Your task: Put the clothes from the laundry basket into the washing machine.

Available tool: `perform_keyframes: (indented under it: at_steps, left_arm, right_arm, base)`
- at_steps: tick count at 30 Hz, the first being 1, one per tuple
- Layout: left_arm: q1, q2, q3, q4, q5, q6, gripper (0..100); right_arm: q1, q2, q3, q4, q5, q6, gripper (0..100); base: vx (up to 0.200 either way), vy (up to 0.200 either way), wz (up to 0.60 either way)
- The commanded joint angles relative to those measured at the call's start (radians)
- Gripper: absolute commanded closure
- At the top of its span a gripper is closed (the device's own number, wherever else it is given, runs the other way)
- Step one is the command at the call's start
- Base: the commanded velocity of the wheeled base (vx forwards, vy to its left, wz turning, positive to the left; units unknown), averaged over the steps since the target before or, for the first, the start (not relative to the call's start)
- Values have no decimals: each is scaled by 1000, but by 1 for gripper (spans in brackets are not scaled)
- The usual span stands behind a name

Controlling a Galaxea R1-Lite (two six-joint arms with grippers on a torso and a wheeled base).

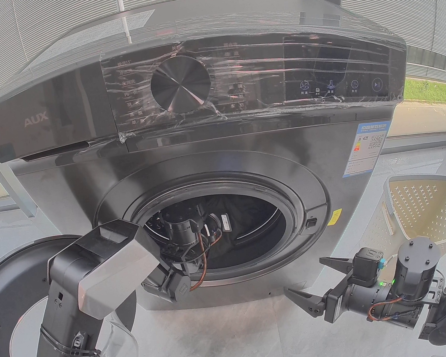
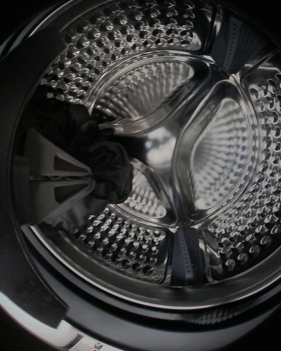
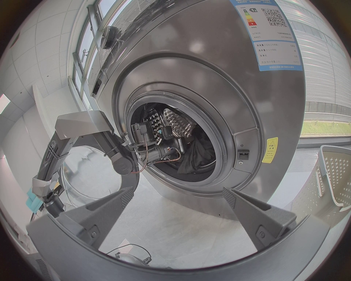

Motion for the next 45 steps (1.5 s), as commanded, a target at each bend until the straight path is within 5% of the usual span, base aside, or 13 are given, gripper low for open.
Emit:
perform_keyframes:
  at_steps: [1,3,4,17,23,33,34,45]
  left_arm:
    - [10,26,-59,-5,17,1,100]
    - [10,26,-51,-7,15,1,100]
    - [10,26,-50,-8,17,1,0]
    - [-15,-51,225,15,-41,4,0]
    - [-16,-46,291,2,-104,38,0]
    - [-12,23,258,5,-109,79,0]
    - [-8,30,252,4,-109,92,100]
    - [-2,55,116,-8,-81,99,100]
  right_arm:
    - [0,0,1,-1,0,1,0]
    - [0,0,1,-1,0,0,0]
    - [0,0,1,-1,0,0,0]
    - [2,6,3,-1,0,1,0]
    - [2,7,3,-1,0,1,0]
    - [2,6,3,-1,0,1,0]
    - [2,6,3,-1,0,1,0]
    - [3,6,3,-1,0,1,0]
  base:
    - [0,0,0]
    - [0,0,0]
    - [0,0,0]
    - [0,0,0]
    - [0,0,0]
    - [0,0,0]
    - [0,0,0]
    - [0,0,0]
